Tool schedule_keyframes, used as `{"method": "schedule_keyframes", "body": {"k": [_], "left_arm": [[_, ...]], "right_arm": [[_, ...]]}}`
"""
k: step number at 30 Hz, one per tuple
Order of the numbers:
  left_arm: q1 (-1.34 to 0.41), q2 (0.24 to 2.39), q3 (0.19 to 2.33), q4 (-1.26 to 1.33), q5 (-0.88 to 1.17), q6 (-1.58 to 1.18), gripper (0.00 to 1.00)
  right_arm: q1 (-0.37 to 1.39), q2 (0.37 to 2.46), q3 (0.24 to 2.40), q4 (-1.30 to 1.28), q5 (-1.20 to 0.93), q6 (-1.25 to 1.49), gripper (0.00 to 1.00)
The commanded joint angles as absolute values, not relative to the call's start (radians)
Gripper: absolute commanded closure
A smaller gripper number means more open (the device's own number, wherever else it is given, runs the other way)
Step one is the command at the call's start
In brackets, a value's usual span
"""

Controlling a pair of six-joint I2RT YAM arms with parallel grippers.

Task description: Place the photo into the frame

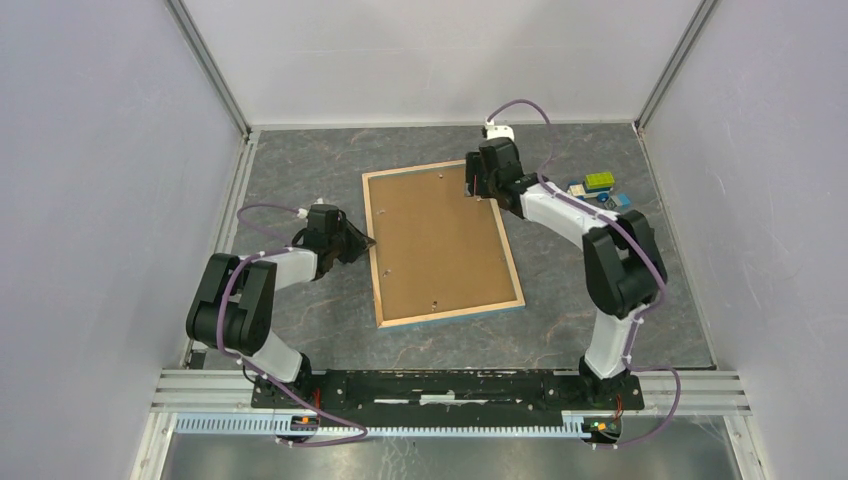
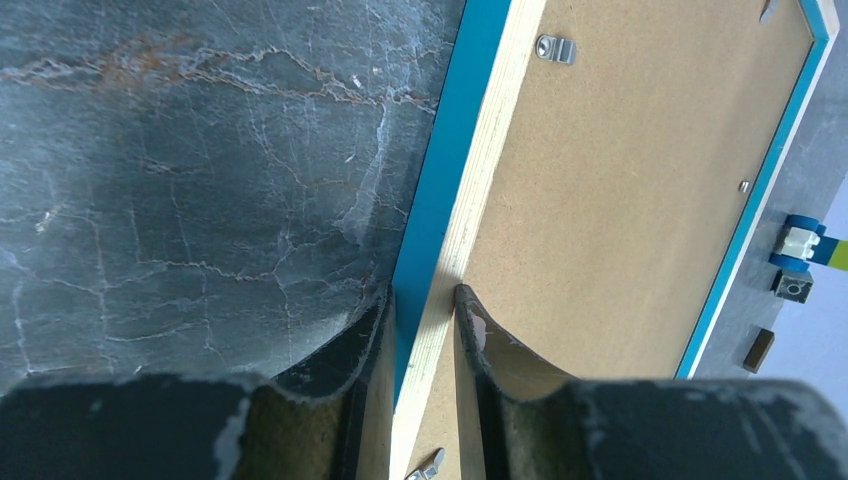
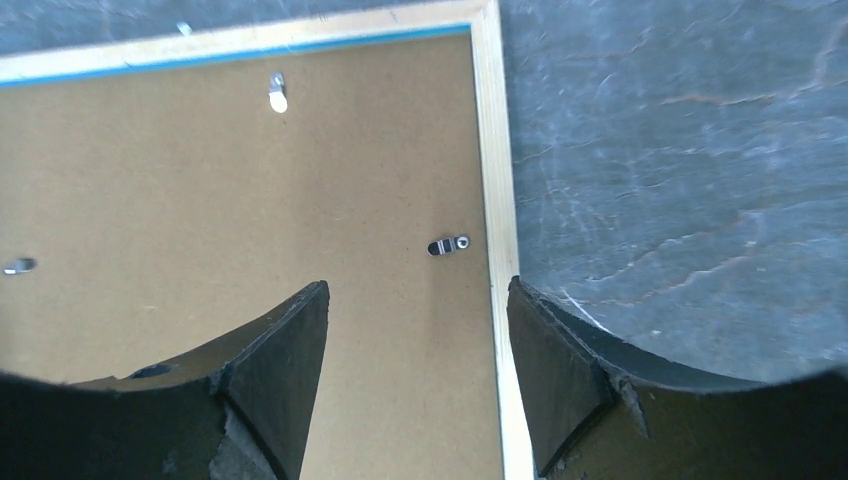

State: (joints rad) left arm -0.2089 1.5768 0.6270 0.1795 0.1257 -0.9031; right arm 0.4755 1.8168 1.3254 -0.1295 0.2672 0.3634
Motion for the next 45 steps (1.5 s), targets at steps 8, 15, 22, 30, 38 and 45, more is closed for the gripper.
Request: {"method": "schedule_keyframes", "body": {"k": [8,15,22,30,38,45], "left_arm": [[-0.218,1.569,0.584,0.158,0.124,-0.904,0.86],[-0.223,1.573,0.588,0.158,0.122,-0.904,0.87],[-0.224,1.580,0.598,0.149,0.127,-0.899,0.87],[-0.225,1.572,0.592,0.149,0.116,-0.900,0.87],[-0.227,1.573,0.595,0.149,0.118,-0.899,0.88],[-0.229,1.573,0.595,0.149,0.115,-0.900,0.88]], "right_arm": [[0.468,2.085,1.591,-0.295,0.401,0.407,0.30],[0.468,2.143,1.610,-0.307,0.442,0.414,0.31],[0.472,2.159,1.595,-0.314,0.454,0.419,0.32],[0.479,2.128,1.519,-0.308,0.403,0.412,0.37],[0.479,2.111,1.473,-0.290,0.365,0.397,0.47],[0.476,2.098,1.450,-0.278,0.348,0.375,0.61]]}}
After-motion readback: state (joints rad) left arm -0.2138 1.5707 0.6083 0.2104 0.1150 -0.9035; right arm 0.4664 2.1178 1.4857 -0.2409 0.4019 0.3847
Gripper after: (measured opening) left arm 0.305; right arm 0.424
